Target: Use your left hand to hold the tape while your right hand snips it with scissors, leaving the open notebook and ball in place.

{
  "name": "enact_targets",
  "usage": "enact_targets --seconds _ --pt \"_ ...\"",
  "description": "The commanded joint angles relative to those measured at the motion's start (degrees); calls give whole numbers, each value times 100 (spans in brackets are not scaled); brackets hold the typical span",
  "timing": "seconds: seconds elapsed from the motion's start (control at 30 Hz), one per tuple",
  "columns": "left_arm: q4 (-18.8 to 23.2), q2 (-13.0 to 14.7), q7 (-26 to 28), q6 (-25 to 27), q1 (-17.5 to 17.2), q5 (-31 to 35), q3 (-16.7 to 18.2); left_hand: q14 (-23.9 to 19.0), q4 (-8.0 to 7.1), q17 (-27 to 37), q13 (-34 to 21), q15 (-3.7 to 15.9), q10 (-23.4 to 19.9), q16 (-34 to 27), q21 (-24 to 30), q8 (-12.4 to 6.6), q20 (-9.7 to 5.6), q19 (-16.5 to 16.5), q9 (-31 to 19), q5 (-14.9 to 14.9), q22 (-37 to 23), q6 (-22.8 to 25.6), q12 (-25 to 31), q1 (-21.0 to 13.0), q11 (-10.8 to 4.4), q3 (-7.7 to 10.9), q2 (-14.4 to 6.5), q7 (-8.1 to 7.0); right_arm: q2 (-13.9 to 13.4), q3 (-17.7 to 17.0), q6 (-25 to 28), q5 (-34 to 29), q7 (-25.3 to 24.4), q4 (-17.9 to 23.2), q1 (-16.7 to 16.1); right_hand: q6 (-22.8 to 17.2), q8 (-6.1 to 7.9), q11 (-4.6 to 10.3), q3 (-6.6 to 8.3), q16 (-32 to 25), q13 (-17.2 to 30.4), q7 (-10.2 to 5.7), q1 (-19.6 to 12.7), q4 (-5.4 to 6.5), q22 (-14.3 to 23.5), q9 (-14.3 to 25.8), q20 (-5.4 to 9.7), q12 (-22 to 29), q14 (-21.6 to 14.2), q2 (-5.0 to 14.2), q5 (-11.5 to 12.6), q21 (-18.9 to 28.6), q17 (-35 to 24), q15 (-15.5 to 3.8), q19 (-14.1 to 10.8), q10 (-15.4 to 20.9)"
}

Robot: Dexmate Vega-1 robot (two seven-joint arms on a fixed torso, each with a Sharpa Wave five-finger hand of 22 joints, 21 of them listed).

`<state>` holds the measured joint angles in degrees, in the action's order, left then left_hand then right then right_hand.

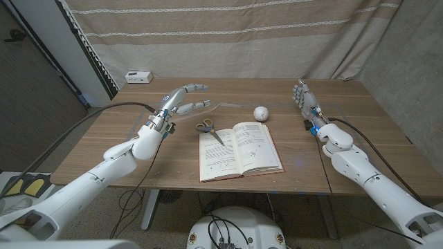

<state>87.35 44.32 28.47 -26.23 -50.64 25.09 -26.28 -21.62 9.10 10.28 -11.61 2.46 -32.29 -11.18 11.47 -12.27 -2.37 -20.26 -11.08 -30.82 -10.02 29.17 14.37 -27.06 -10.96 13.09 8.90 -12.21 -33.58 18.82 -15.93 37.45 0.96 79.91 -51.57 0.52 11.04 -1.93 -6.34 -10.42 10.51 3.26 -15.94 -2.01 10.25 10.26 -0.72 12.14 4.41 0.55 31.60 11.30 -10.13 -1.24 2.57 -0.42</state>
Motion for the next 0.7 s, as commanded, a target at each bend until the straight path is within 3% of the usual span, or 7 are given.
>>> enact_targets --seconds 0.03,0.17,0.7 --pt "80 301 -47 -54 123 466 -81 155 -12 31 -19 1015 421 59 -33 72 -671 -20 -40 -100 -10 -238 -197 -154 21 -46 24 -32 -25 -43 -18 -3 -51 8 -26 -1 10 11 -38 -6 22 -21 -55 -16 12 26 -14 18 45 -2 42 -7 -11 -22 38 4" --pt "154 398 -48 -33 114 608 -95 333 -20 35 -27 1007 690 85 -46 46 -634 31 -47 -138 -12 -214 -286 -211 19 -75 22 -18 -21 -51 -16 2 -66 3 -28 0 10 14 -42 -6 22 -23 -60 -18 12 27 -17 19 47 3 47 -9 -11 -28 46 5" --pt "375 737 -35 83 36 1058 -93 370 3 38 -34 1014 609 59 -50 34 -677 64 -52 -172 -9 -218 -222 -354 -8 -53 -13 -28 -188 -37 112 -80 -38 76 -38 25 -1 21 -69 -3 26 -7 -79 -26 13 27 -19 61 54 29 68 -4 -12 -62 44 125"
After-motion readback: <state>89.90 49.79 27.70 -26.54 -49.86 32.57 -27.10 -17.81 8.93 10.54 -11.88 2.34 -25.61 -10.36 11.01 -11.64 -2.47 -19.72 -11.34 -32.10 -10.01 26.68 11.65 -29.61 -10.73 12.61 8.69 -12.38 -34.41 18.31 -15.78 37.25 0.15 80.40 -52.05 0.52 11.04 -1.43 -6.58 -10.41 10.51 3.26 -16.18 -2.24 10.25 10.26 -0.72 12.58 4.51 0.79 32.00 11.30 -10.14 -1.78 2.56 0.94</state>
